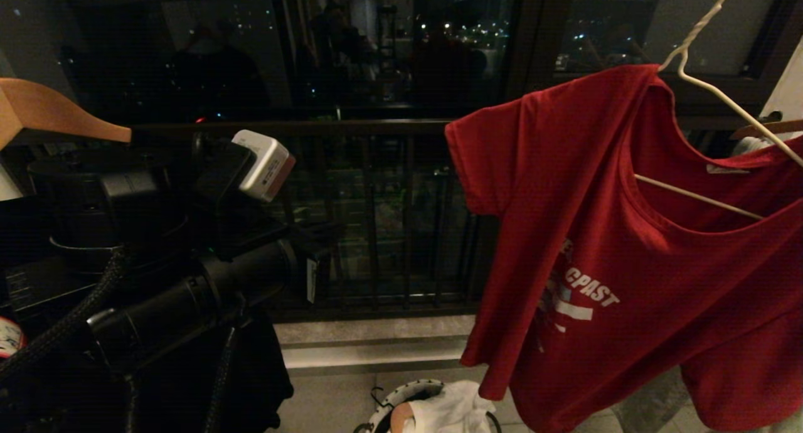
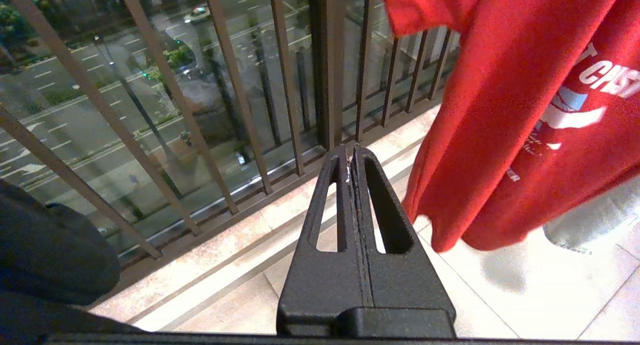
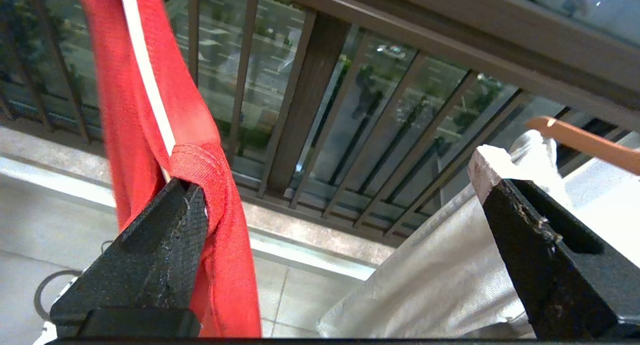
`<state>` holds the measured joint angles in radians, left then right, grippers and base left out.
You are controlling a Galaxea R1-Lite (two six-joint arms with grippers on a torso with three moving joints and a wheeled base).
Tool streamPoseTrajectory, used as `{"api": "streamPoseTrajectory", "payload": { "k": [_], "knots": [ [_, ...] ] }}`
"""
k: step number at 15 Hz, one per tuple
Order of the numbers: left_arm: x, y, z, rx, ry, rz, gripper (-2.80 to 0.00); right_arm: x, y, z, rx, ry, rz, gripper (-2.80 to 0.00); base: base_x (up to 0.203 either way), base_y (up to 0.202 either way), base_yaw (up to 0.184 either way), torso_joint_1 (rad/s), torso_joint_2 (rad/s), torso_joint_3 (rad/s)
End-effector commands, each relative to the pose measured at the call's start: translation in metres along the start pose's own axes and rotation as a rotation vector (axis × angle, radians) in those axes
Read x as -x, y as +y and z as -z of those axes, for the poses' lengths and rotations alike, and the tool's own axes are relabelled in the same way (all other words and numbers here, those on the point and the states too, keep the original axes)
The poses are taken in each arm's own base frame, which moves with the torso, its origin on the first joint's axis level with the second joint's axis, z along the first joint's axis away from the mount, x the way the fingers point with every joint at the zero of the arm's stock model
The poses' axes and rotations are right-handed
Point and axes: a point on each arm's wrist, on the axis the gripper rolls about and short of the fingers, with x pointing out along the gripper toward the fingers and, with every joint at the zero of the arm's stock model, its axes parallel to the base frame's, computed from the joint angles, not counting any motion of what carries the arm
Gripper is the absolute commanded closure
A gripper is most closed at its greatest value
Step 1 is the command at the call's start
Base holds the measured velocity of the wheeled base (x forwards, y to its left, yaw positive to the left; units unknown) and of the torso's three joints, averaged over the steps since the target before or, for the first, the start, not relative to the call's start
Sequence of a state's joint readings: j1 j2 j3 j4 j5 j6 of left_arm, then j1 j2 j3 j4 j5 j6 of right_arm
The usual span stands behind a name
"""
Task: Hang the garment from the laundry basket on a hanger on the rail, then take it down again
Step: Take the clothes off the clothes rack
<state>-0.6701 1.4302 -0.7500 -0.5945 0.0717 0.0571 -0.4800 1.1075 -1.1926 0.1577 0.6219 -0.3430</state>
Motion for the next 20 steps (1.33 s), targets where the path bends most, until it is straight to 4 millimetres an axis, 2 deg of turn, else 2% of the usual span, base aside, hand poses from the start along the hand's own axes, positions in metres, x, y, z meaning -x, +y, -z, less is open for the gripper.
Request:
{"api": "streamPoseTrajectory", "payload": {
  "k": [1,4,5,7,9,13,14,18,20],
  "knots": [
    [0.002,-0.007,-0.002,0.000,-0.011,0.029,0.00,0.004,0.002,-0.002,0.017,-0.010,0.000,-2.80,0.000,0.000,0.000,0.000,0.00,0.000],
    [0.014,-0.030,-0.011,0.020,-0.051,0.139,0.00,0.003,0.001,-0.003,0.025,-0.015,0.002,-2.80,0.000,0.000,0.000,0.000,0.00,0.000],
    [0.014,-0.039,-0.019,0.050,-0.075,0.192,0.00,-0.001,-0.001,-0.002,0.031,-0.009,0.001,-2.80,0.000,0.000,0.000,0.000,0.00,0.000],
    [0.002,-0.049,-0.045,0.083,-0.148,0.294,0.00,-0.007,-0.006,0.000,0.045,-0.007,0.000,-2.80,0.000,0.000,0.000,0.000,0.00,0.000],
    [-0.025,-0.060,-0.063,0.087,-0.187,0.340,0.00,-0.012,-0.009,0.001,0.045,-0.007,0.000,-2.80,0.000,0.000,0.000,0.000,0.00,0.000],
    [-0.084,-0.092,-0.061,0.081,-0.178,0.415,0.00,-0.019,-0.015,-0.001,0.052,-0.017,0.001,-2.80,0.000,0.000,0.000,0.000,0.00,0.000],
    [-0.097,-0.099,-0.066,0.082,-0.199,0.433,0.00,-0.022,-0.017,-0.002,0.054,-0.019,0.003,-2.80,0.000,0.000,0.000,0.000,0.00,0.000],
    [-0.127,-0.135,-0.094,0.094,-0.271,0.480,0.00,-0.032,-0.024,-0.002,0.048,-0.013,0.002,-2.80,0.000,0.000,0.000,0.000,0.00,0.000],
    [-0.152,-0.156,-0.093,0.084,-0.287,0.474,0.00,-0.033,-0.026,-0.002,0.050,-0.015,0.002,-2.80,0.000,0.000,0.000,0.000,0.00,0.000]
  ]
}}
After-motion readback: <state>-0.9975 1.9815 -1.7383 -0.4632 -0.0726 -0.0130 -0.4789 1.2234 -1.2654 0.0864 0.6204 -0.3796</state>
